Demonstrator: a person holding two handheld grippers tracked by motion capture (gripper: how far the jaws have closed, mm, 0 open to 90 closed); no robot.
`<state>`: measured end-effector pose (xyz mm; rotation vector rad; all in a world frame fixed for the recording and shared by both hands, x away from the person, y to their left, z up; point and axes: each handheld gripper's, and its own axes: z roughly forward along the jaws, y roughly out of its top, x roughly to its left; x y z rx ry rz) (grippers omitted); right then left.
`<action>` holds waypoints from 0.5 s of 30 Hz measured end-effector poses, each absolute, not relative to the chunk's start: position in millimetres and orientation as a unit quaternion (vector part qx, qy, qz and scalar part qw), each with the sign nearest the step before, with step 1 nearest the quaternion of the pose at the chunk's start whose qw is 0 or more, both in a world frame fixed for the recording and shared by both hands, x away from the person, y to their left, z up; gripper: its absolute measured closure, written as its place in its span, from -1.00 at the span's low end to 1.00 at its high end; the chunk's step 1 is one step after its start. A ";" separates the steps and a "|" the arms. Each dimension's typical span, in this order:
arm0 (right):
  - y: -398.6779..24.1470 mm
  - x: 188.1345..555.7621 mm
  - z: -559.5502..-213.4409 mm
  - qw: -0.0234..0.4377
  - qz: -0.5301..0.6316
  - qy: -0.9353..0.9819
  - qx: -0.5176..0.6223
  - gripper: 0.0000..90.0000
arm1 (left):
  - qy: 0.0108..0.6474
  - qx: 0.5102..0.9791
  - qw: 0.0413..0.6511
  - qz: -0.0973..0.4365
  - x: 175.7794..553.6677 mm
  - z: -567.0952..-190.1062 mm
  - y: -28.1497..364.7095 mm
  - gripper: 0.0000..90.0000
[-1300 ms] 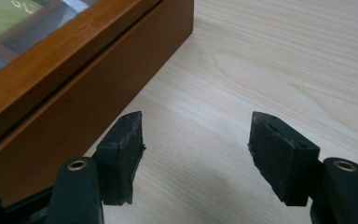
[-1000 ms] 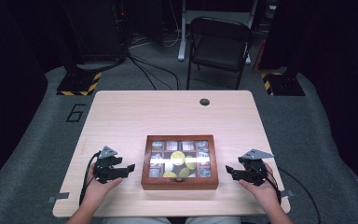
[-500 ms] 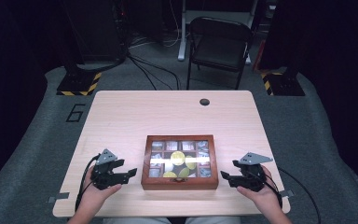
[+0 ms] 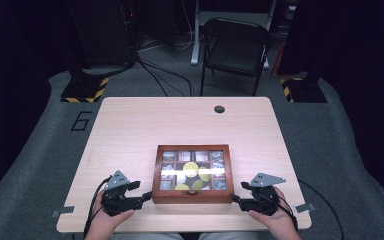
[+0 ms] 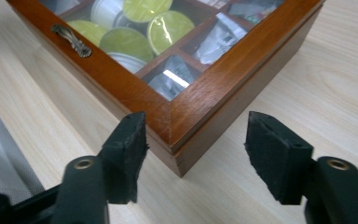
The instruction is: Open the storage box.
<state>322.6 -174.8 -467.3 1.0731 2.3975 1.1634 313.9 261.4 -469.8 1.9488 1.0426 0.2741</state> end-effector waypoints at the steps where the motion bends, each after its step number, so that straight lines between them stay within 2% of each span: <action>1: -173.5 321.6 -469.2 0.134 0.401 0.829 0.366 -0.05 | 0.420 0.785 0.441 0.110 313.9 -469.8 261.4 -0.24; 4: -170.8 320.1 -473.5 0.132 0.399 0.832 0.361 0.01 | 0.421 0.788 0.437 0.105 313.0 -476.2 259.3 -0.22; 15: -165.7 319.4 -482.7 0.130 0.391 0.840 0.354 0.02 | 0.403 0.806 0.422 0.099 310.8 -484.7 247.1 -0.15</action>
